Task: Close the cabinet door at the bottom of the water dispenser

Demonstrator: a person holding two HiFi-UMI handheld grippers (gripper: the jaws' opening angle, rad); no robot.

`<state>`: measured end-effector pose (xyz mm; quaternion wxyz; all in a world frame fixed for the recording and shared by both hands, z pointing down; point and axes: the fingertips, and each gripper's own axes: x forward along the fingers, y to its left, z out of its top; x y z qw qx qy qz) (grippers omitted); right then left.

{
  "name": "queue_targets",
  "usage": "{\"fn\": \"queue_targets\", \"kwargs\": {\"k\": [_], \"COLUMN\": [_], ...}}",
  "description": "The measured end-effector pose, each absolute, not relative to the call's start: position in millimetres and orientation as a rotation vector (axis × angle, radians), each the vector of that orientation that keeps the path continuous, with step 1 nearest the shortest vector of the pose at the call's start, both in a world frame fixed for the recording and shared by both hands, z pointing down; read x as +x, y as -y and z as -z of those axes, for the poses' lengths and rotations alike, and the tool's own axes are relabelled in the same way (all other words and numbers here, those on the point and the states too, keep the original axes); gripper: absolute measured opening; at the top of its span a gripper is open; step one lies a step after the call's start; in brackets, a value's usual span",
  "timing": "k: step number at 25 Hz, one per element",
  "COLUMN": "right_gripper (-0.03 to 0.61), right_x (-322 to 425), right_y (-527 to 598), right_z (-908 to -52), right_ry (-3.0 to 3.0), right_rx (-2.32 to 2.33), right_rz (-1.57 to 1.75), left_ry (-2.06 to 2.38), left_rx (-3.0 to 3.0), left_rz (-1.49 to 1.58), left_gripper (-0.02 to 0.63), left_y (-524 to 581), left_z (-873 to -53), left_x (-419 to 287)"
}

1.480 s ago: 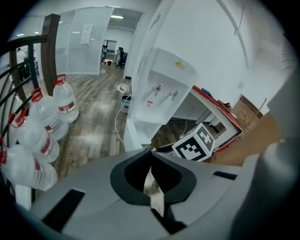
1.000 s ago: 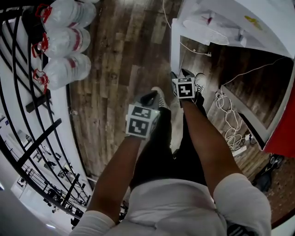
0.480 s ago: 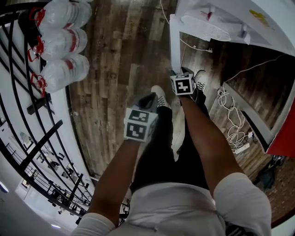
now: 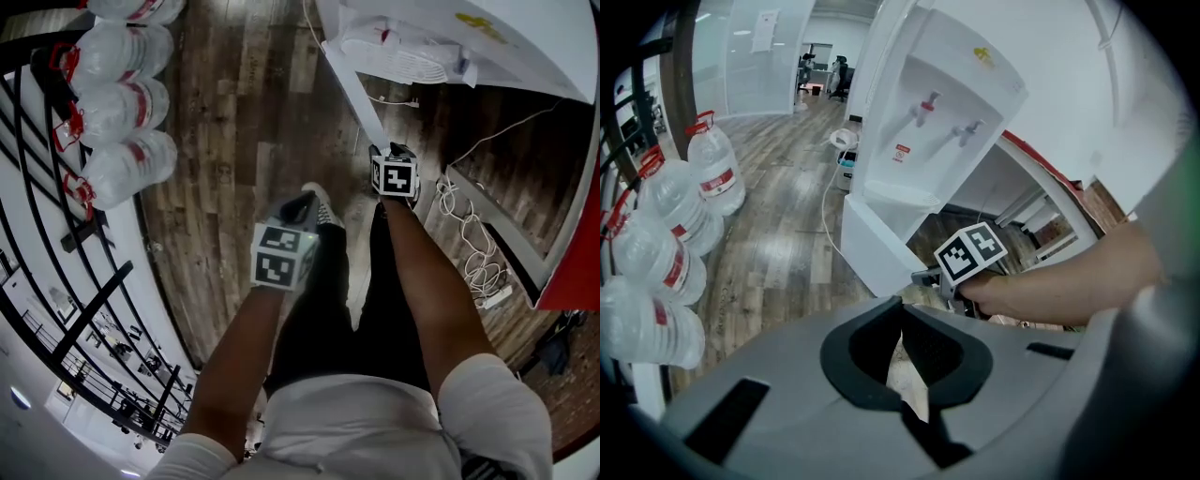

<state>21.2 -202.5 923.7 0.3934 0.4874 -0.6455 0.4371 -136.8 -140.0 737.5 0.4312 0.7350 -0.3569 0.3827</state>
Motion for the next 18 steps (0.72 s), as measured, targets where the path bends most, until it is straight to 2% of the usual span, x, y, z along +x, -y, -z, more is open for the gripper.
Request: {"fn": "queue_targets", "kwargs": {"k": [10, 18], "right_gripper": [0.199, 0.193], "right_x": [93.6, 110.8], "right_y": [246.4, 265.7], "right_z": [-919.0, -917.8], "right_ry": [1.628, 1.64], "right_rx": [1.328, 1.373], "right_rz": [-1.09, -1.11], "left_ry": [0.897, 0.875], "left_rx": [1.834, 1.845], "left_rz": [-0.974, -0.97], "left_gripper": [-0.002, -0.001], "left_y": [168.3, 180.2], "left_z": [-736.5, -733.2], "left_x": [-117.3, -92.6]}}
